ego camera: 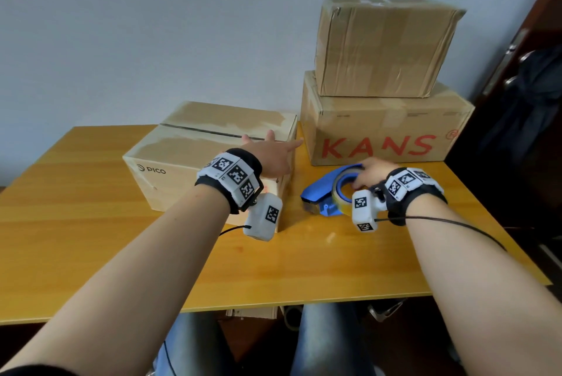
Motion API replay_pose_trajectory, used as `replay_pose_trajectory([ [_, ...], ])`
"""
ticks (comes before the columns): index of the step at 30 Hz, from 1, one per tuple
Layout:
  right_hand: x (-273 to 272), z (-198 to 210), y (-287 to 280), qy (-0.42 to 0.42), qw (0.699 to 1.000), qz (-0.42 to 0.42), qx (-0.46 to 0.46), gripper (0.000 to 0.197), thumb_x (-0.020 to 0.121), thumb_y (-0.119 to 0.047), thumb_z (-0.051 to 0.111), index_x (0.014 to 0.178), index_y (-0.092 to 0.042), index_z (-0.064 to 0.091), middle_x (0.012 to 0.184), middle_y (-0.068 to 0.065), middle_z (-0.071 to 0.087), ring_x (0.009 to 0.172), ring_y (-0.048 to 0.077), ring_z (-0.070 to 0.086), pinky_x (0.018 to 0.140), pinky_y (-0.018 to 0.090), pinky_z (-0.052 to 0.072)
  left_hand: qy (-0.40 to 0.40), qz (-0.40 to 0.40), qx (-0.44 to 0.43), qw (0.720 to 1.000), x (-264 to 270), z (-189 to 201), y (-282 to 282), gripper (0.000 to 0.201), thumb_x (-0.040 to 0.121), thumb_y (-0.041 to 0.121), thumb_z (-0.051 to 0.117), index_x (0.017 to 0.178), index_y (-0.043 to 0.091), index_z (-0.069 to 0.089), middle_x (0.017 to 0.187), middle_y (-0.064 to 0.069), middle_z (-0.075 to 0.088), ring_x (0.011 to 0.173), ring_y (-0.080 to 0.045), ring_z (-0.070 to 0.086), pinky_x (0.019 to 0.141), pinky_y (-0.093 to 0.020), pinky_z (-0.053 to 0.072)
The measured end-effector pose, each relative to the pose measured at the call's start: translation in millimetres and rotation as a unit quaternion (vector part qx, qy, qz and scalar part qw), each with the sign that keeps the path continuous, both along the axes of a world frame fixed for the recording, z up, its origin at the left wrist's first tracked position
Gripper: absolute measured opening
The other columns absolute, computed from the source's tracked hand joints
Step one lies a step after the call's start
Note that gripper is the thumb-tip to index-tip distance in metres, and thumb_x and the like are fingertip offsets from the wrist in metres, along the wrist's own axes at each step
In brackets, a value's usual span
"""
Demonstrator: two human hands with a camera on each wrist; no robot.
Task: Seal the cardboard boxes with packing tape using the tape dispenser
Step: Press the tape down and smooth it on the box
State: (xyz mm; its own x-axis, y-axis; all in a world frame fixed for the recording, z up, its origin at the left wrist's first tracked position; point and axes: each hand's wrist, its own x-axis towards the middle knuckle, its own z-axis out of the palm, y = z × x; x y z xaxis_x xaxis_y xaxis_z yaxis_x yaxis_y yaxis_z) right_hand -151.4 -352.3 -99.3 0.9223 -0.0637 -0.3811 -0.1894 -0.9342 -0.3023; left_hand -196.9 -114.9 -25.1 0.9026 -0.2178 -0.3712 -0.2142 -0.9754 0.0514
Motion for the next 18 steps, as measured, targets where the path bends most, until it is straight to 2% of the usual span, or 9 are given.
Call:
replay_pose_trajectory([
  [3, -3, -20, -7, 0.05, 0.998, -0.025, -0.026, 0.034, 0.091, -0.025, 0.069, 0.116, -0.003, 0.063, 0.094, 0.011, 0.069, 0.073, 0.023, 0.06, 0.056, 0.028, 0.042, -0.001, 0.027, -0.026, 0.999, 4, -4, 2, 0.08, 0.104, 0.032, 0.047, 0.156, 0.041, -0.013, 0.167, -0.012, -0.008, 0.151, -0.044, 0.008, 0.12, -0.061, 0.001],
  [5, -2, -27, -8, 0.059, 0.997, -0.048, -0.016, 0.042, 0.089, -0.025, 0.072, 0.124, -0.004, 0.059, 0.092, 0.007, 0.065, 0.076, 0.022, 0.059, 0.055, 0.028, 0.042, -0.005, 0.046, -0.048, 0.998, 8, -8, 5, 0.09, 0.099, 0.039, 0.054, 0.156, 0.039, -0.016, 0.168, -0.007, -0.006, 0.15, -0.048, 0.003, 0.119, -0.066, 0.008],
  [6, -2, -28, -8, 0.063, 0.997, -0.053, -0.012, 0.051, 0.089, -0.025, 0.073, 0.131, -0.004, 0.055, 0.098, 0.007, 0.062, 0.08, 0.023, 0.058, 0.055, 0.028, 0.041, -0.012, 0.057, -0.062, 0.996, 10, -10, 6, 0.096, 0.096, 0.043, 0.058, 0.156, 0.039, -0.017, 0.168, -0.005, -0.001, 0.15, -0.049, 0.002, 0.117, -0.068, 0.014],
  [8, 0, -27, -8, 0.058, 0.997, -0.049, -0.013, 0.066, 0.09, -0.025, 0.073, 0.146, -0.006, 0.045, 0.117, 0.009, 0.059, 0.091, 0.024, 0.054, 0.055, 0.027, 0.039, -0.039, 0.081, -0.096, 0.991, 12, -12, 8, 0.106, 0.092, 0.049, 0.063, 0.157, 0.029, -0.018, 0.166, -0.008, 0.016, 0.15, -0.046, 0.013, 0.115, -0.061, 0.027],
  [10, 2, -21, -4, 0.048, 0.998, -0.041, -0.012, 0.07, 0.092, -0.017, 0.069, 0.153, -0.01, 0.035, 0.138, 0.011, 0.056, 0.097, 0.024, 0.053, 0.055, 0.026, 0.039, -0.066, 0.104, -0.128, 0.984, 13, -12, 11, 0.106, 0.093, 0.053, 0.06, 0.158, 0.018, -0.016, 0.161, -0.011, 0.03, 0.144, -0.039, 0.034, 0.111, -0.048, 0.038],
  [12, 5, -14, -2, 0.039, 0.999, -0.033, 0.007, 0.066, 0.095, -0.003, 0.06, 0.155, -0.014, 0.036, 0.145, 0.012, 0.052, 0.097, 0.024, 0.054, 0.055, 0.025, 0.041, -0.075, 0.124, -0.147, 0.978, 13, -10, 19, 0.098, 0.096, 0.055, 0.054, 0.16, 0.013, -0.007, 0.156, -0.012, 0.039, 0.137, -0.033, 0.046, 0.103, -0.041, 0.041],
  [13, 5, -10, -1, 0.032, 0.999, -0.037, 0.015, 0.064, 0.095, 0.0, 0.056, 0.154, -0.014, 0.037, 0.147, 0.012, 0.05, 0.097, 0.025, 0.054, 0.056, 0.025, 0.042, -0.077, 0.13, -0.152, 0.977, 13, -9, 24, 0.092, 0.097, 0.055, 0.051, 0.16, 0.012, 0.001, 0.155, -0.013, 0.041, 0.137, -0.032, 0.046, 0.104, -0.04, 0.04],
  [15, 5, -2, 2, -0.001, 0.998, -0.052, 0.03, 0.061, 0.095, 0.0, 0.052, 0.153, -0.015, 0.039, 0.149, 0.012, 0.048, 0.105, 0.029, 0.058, 0.07, 0.029, 0.05, -0.076, 0.144, -0.152, 0.975, 16, -7, 40, 0.079, 0.099, 0.055, 0.048, 0.158, 0.011, 0.02, 0.157, -0.011, 0.039, 0.141, -0.03, 0.04, 0.109, -0.041, 0.036],
  [18, 6, 11, 11, -0.073, 0.992, -0.047, 0.086, 0.054, 0.096, -0.005, 0.051, 0.149, -0.017, 0.045, 0.152, 0.007, 0.045, 0.132, 0.029, 0.049, 0.098, 0.036, 0.044, -0.08, 0.154, -0.135, 0.976, 19, -9, 68, 0.057, 0.103, 0.044, 0.045, 0.148, 0.01, 0.043, 0.152, -0.011, 0.045, 0.138, -0.028, 0.043, 0.11, -0.042, 0.035],
])
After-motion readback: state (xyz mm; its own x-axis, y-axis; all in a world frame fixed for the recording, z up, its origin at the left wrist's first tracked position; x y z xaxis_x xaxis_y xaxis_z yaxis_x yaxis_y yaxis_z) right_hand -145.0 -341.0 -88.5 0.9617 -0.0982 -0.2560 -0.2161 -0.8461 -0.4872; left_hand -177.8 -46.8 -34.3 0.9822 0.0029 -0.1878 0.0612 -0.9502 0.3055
